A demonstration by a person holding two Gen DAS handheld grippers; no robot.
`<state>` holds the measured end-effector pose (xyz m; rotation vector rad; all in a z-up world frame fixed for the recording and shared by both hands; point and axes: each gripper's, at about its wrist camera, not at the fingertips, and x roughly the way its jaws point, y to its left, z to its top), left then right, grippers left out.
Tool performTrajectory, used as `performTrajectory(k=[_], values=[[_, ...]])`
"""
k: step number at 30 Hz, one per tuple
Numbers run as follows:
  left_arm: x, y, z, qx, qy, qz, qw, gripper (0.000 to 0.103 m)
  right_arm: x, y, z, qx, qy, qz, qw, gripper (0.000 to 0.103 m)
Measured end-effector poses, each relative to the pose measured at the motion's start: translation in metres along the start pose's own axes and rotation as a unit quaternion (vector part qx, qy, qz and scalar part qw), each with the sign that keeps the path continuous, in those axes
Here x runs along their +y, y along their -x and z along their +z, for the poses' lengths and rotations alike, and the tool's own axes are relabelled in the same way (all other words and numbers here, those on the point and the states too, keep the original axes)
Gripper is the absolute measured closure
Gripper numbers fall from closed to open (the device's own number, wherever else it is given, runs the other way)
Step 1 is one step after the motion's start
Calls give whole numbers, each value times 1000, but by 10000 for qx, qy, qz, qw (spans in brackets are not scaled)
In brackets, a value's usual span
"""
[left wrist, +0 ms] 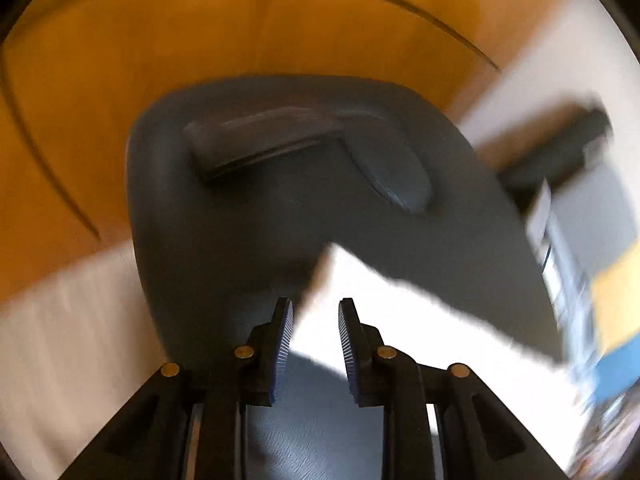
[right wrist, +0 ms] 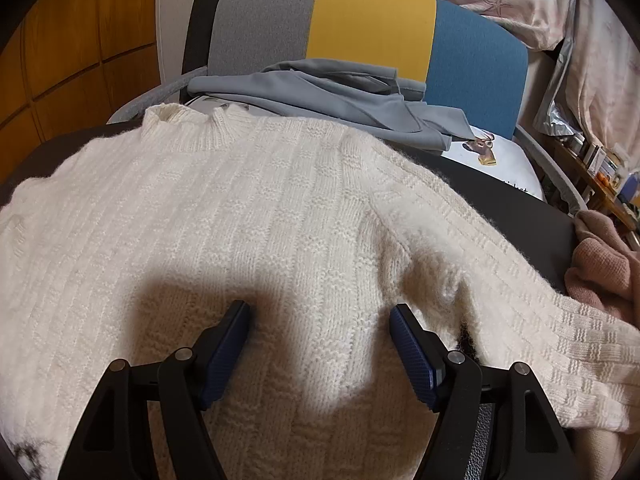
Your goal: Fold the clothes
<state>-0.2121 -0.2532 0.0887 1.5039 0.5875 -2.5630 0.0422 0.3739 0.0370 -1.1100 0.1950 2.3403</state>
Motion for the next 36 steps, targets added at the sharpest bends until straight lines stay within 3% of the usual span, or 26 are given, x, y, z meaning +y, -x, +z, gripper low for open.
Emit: performTrajectory(k=[2,4,5,7,11,13,16,19,23,29,34,36], values=[[-43,9,-29,-14,-790,-212,9966,80,0,0,0,0,2,2,10000,30],[-87,18,-60,-21,-1553,-467,9868,80,0,0,0,3,4,1,10000,30],[-114,23,-82,3,-1842,-769,9799,80,0,0,0,5,6,1,10000,30],[-177,36,-135,79,-2514,-1498,9562,80,0,0,1,22,9,12,10000,29],[-259,51,-221,129,-3198,-2224,9209,80,-1,-1,1,47,-12,46,10000,25],[-285,41,-251,303,-3313,-2247,9159,80,1,0,1,56,27,-24,10000,21],[-324,3,-280,502,-3773,-1966,9036,80,3,-1,2,103,62,-240,9996,5],[-304,14,-310,-130,-4067,-1917,8931,77,-10,-5,4,289,-259,-8,9992,0],[-276,17,-307,78,-3730,-2381,8967,77,-22,-9,5,385,-477,339,9975,0],[-284,-11,-289,451,-3077,-3039,9005,77,-24,-9,11,555,-468,407,9965,0],[-291,-22,-289,381,-3129,-2992,9006,77,-29,7,1,538,-298,829,9947,0],[-294,-24,-289,363,-3170,-2973,8999,77,-38,25,-8,313,-435,1105,9924,0]])
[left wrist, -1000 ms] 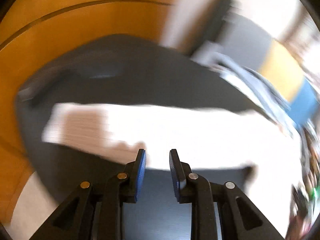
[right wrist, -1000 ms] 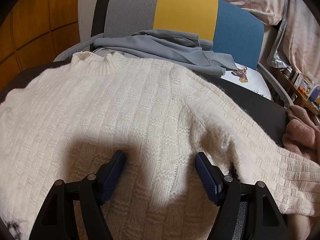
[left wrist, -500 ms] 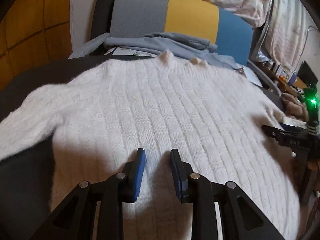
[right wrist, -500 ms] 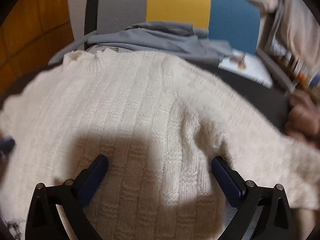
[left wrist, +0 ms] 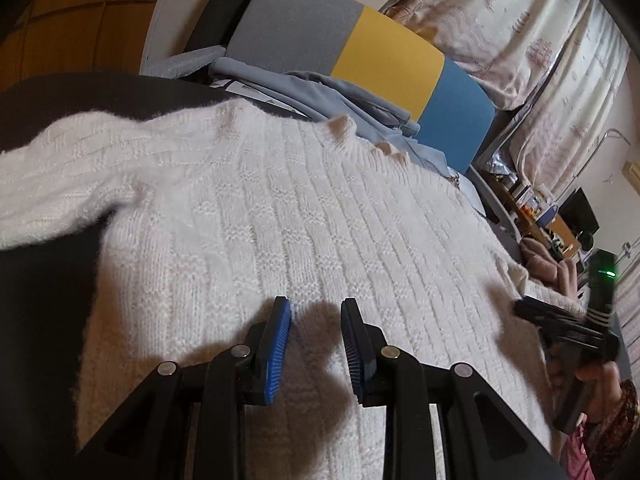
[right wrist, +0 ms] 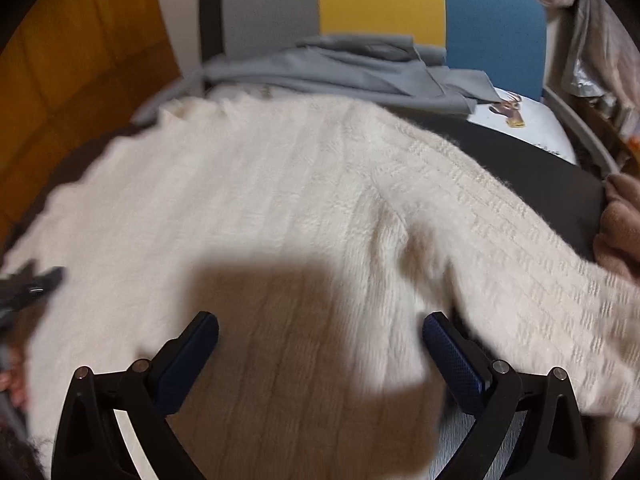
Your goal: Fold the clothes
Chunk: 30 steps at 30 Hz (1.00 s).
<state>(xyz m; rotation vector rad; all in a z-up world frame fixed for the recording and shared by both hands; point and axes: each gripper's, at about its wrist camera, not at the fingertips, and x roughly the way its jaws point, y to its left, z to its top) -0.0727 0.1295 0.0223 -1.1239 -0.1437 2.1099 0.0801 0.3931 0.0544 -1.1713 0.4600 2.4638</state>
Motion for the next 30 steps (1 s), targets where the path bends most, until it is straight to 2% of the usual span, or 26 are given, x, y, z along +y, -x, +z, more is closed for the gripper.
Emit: performTrajectory(k=[3,6,8,9,11,13,14,15,17,19,22,26,30], values=[[2,7,-4,-1,29,-30,10000,77,-16,31,-18,-336,-489,139,9981,0],[3,10,-6,-7,13,-24,10000,77,-43,52,-34,-459,-1164,303,9917,0],[4,9,-5,-12,1,-14,10000,77,-42,56,-33,-499,-1008,74,9936,1],[4,8,-4,-15,-3,-9,10000,77,-36,59,-27,-582,-784,-2,9952,8],[6,6,-2,-21,-11,0,10000,77,-20,58,-10,-674,-461,20,9967,13],[7,6,-3,-28,-8,0,10000,77,-7,43,16,-555,-350,222,9976,16],[7,7,-3,-32,-3,-3,10000,77,0,33,27,-480,-262,265,9982,25],[7,8,-4,-36,6,-12,10000,77,7,22,38,-391,-166,273,9987,38],[9,9,-5,-46,55,-67,10000,77,21,-14,61,-113,65,84,9999,51],[11,11,-6,-59,105,-122,9999,77,30,-49,78,122,198,19,9997,52],[13,12,-7,-68,152,-183,9997,77,20,-70,88,138,19,-4,9999,53],[12,13,-8,-56,166,-222,9996,77,-1,-65,78,-19,-131,-179,9998,59],[3,11,-7,1,-53,-105,9999,76,-8,-53,56,-246,-281,-331,9988,59]])
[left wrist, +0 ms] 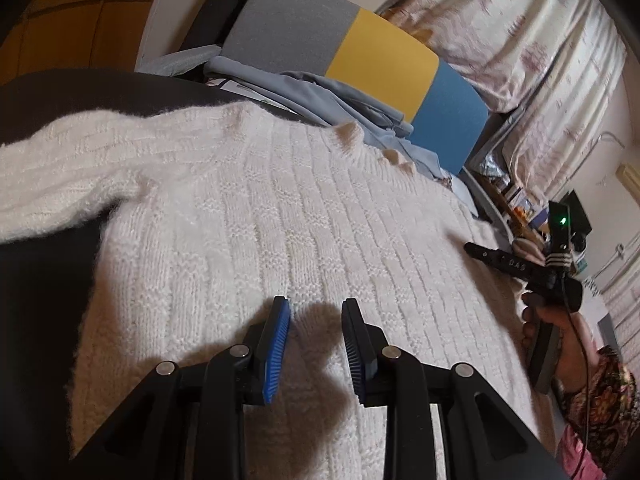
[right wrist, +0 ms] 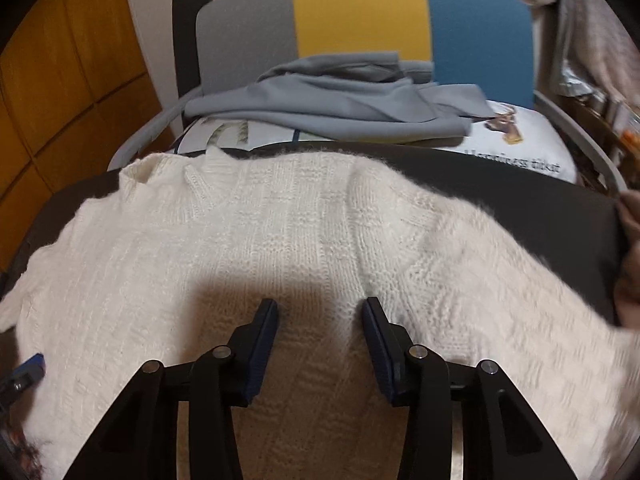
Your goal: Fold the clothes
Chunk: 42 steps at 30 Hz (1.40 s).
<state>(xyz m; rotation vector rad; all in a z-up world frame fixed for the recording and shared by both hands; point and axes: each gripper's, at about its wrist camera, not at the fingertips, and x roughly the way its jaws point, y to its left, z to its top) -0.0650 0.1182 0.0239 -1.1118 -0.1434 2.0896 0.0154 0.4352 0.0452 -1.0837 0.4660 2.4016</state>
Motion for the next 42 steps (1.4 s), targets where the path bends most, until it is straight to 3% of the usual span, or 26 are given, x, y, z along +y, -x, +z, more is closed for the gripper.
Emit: performTrajectory(k=[5,7,9,13,16,20,22,25,28,31,32,33,36,38,42], values=[[-5,-1,1,27,-106,100,9999,74,-2,17,-3,-68,-128,74,9999,57],[-2,0,1,15,-39,25,10000,74,-6,52,-11,-459,-341,400,9976,51],[0,2,0,5,18,-33,10000,74,-9,91,-27,-786,-584,576,9935,32],[2,5,-1,-14,110,-117,9999,74,-51,151,-67,-1018,-1513,648,9811,32],[2,5,-2,-20,122,-124,9998,74,-94,189,-107,-1137,-2416,658,9614,32],[2,5,-1,-21,116,-121,9999,74,-142,222,-163,-1368,-3810,641,9121,30],[2,6,-2,-21,120,-122,9999,74,-159,235,-180,-1531,-4225,406,8924,25],[2,8,-2,-22,135,-137,9998,74,-171,239,-181,-1657,-4200,-202,8921,20],[3,8,-1,-28,173,-175,9997,74,-187,239,-181,-1820,-4285,-431,8840,21],[5,7,-1,-31,210,-216,9995,74,-203,232,-178,-1875,-4469,-505,8732,46],[6,7,-1,-32,222,-231,9995,74,-209,227,-176,-1849,-4534,-488,8706,66],[6,7,-1,-33,234,-246,9994,74,-213,223,-175,-1798,-4583,-477,8691,79],[9,6,0,-35,271,-291,9992,74,-221,216,-172,-1762,-4655,-450,8662,87],[10,6,0,-39,290,-312,9991,74,-220,217,-165,-1795,-4512,-530,8726,90],[11,5,0,-45,336,-364,9988,74,-185,223,-128,-2059,-3730,-418,9037,90]])
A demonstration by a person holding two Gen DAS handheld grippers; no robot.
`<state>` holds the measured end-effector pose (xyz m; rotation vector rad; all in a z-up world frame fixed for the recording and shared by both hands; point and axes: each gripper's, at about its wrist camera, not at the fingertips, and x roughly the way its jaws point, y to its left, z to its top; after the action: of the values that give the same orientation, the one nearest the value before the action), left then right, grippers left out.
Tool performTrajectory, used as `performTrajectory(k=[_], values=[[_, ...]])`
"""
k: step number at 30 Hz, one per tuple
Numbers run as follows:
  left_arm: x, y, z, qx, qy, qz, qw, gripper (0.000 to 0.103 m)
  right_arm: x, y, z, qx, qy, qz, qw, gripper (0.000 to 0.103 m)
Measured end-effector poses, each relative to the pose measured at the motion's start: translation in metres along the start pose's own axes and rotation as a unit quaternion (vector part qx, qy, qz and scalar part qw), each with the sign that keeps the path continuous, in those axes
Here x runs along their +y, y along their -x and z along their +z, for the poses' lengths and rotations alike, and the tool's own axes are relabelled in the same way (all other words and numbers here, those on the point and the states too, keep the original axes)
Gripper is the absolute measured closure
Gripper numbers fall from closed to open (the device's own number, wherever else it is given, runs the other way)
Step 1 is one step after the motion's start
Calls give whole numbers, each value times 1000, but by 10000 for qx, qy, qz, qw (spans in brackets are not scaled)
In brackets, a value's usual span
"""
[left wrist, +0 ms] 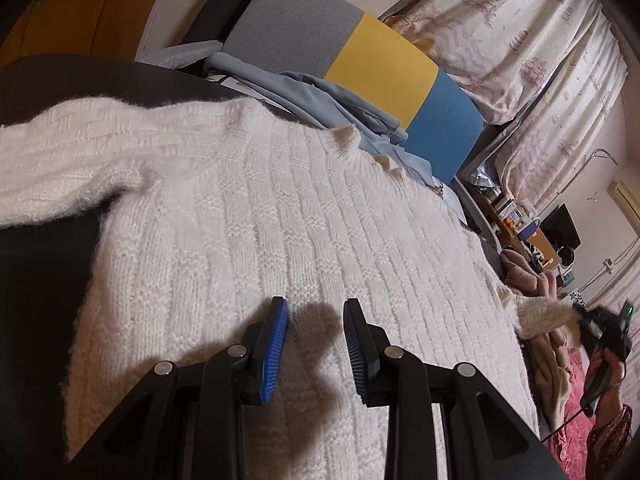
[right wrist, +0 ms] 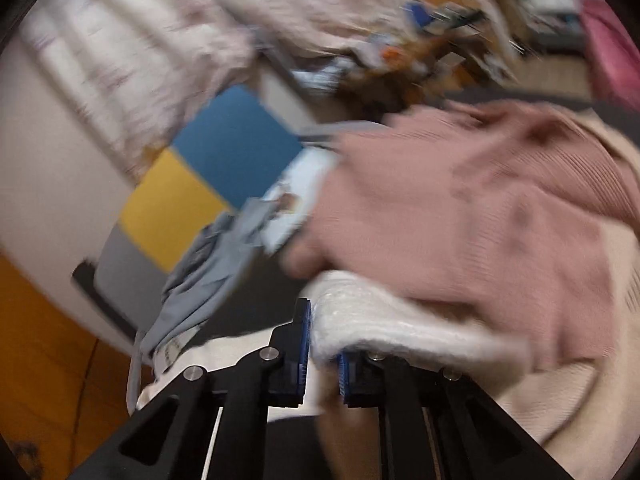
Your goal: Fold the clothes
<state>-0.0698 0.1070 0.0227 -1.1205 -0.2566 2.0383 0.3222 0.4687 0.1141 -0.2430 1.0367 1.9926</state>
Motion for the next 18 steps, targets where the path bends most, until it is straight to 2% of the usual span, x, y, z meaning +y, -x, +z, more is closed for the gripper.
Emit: performTrajectory(k=[3,8,10,13,16,18], values=[[0,0,0,-5,22,-20,10000,74,63,-15,-8,106,764,487,9958,90],[2,0,0,-11,39,-46,10000,74,165,-57,-55,666,1637,1259,9762,91],[3,0,0,-13,62,-76,10000,74,208,-76,-84,947,2106,1480,9617,91],[5,0,0,-16,96,-117,9999,74,248,-98,-120,1309,2657,1667,9405,91],[7,1,-1,-17,109,-133,9999,74,269,-120,-162,1850,3222,1631,9140,90],[7,1,-1,-16,121,-148,9998,74,271,-130,-191,2336,3515,1531,8935,84]])
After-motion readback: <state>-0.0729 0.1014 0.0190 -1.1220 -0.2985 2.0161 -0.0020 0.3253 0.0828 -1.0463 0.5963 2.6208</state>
